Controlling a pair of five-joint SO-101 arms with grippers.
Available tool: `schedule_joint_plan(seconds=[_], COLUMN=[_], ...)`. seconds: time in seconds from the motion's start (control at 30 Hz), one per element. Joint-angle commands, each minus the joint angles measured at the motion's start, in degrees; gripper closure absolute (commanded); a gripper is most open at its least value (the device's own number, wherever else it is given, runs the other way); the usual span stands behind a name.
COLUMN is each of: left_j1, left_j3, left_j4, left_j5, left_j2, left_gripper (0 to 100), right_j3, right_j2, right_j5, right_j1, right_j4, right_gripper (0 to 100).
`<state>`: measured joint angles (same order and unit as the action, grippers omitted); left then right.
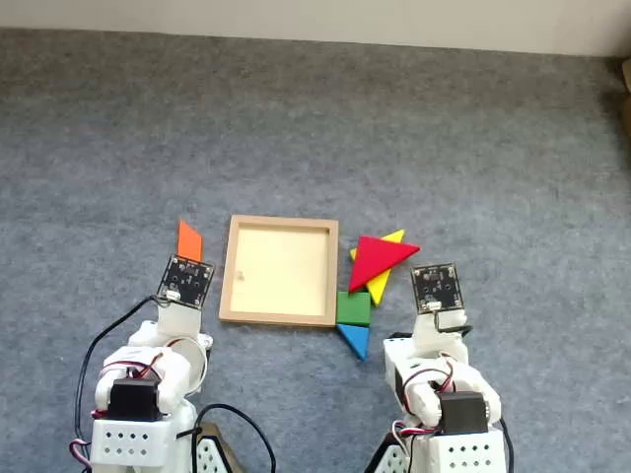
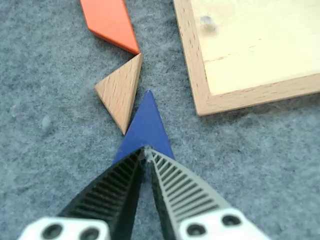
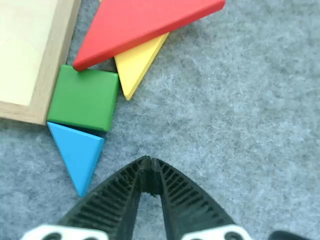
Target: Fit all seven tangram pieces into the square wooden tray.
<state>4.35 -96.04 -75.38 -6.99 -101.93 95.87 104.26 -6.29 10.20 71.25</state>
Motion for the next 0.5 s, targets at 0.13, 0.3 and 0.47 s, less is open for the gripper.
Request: schedule_joint_plan(seconds=[0.13,0.3,0.47], left_j1=[-0.7,-0.7,-0.7], left_j3=[-1.1,-1.1,-1.1], left_j4=[-0.3,-0.3,-0.3], left_j5=[-0.3,-0.3,-0.3], left_j2=[-2.4,-2.4,-2.4], left_gripper=[99,99,99], right_j3=[6.1,5.5,-7.1], right_j2=[0.9,0.9,0.8], right_j5=[0.3,0.3,0.6], right_j1=[-0.7,-4.5,-8.9], right_j4=[0.4,0.5,0.8], right_gripper=[99.0,99.0,99.3])
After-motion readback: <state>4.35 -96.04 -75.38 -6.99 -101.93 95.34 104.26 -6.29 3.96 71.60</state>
